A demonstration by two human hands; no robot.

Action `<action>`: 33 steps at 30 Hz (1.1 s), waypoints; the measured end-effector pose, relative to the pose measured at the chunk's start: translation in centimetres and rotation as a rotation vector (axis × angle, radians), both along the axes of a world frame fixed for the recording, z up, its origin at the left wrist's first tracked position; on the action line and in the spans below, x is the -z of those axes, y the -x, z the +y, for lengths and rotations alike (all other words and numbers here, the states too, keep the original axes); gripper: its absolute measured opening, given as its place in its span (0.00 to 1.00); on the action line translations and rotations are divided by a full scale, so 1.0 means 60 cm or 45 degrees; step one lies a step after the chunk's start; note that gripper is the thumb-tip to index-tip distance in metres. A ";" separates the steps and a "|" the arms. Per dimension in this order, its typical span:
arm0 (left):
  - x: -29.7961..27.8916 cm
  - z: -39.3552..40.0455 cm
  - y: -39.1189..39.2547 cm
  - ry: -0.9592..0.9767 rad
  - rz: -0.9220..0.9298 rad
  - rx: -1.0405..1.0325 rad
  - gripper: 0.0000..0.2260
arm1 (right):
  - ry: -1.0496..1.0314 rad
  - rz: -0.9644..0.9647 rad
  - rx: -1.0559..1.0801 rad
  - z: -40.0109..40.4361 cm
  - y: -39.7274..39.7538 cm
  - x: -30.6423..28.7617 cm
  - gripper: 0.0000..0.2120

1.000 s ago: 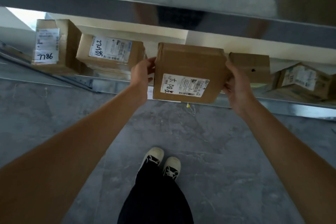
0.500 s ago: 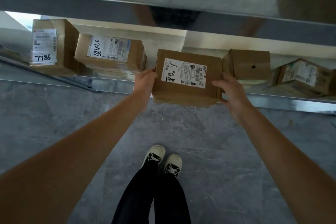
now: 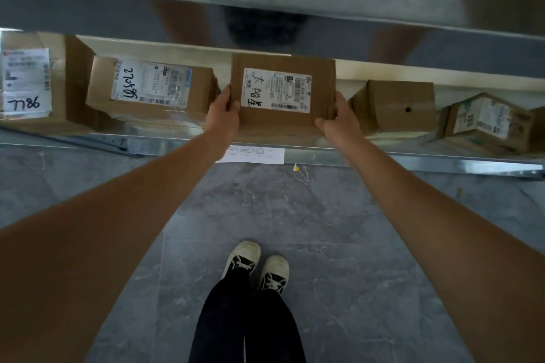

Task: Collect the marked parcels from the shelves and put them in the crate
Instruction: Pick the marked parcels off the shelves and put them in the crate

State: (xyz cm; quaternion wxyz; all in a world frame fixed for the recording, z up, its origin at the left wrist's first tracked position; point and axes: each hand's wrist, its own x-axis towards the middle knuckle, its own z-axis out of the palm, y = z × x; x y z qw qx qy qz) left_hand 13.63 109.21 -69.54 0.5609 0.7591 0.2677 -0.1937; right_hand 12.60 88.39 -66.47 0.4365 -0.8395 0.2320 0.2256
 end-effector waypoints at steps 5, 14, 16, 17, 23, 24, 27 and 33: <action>-0.003 -0.004 -0.009 -0.226 -0.014 0.076 0.21 | -0.022 -0.013 -0.008 -0.001 0.004 0.003 0.34; -0.102 -0.230 0.083 -0.293 -0.742 0.330 0.18 | 0.356 -0.521 0.413 -0.163 0.024 -0.017 0.25; -0.094 -0.318 0.092 -0.128 -0.540 0.284 0.18 | 0.430 -0.428 0.552 -0.228 0.022 -0.012 0.27; -0.083 -0.359 0.088 -0.011 -0.373 0.213 0.19 | 0.405 -0.335 0.565 -0.257 0.018 -0.003 0.29; -0.020 -0.473 0.057 0.274 0.090 -0.135 0.17 | -0.213 0.061 0.290 -0.359 0.019 0.022 0.24; -0.022 -0.477 0.058 0.283 0.078 -0.209 0.18 | -0.254 0.048 0.272 -0.369 0.022 0.017 0.23; -0.036 -0.464 0.064 0.428 0.016 -0.494 0.20 | -0.446 0.025 0.411 -0.396 0.033 -0.008 0.21; -0.073 -0.442 0.077 0.412 -0.057 -0.449 0.20 | -0.600 0.102 0.458 -0.419 0.048 -0.042 0.22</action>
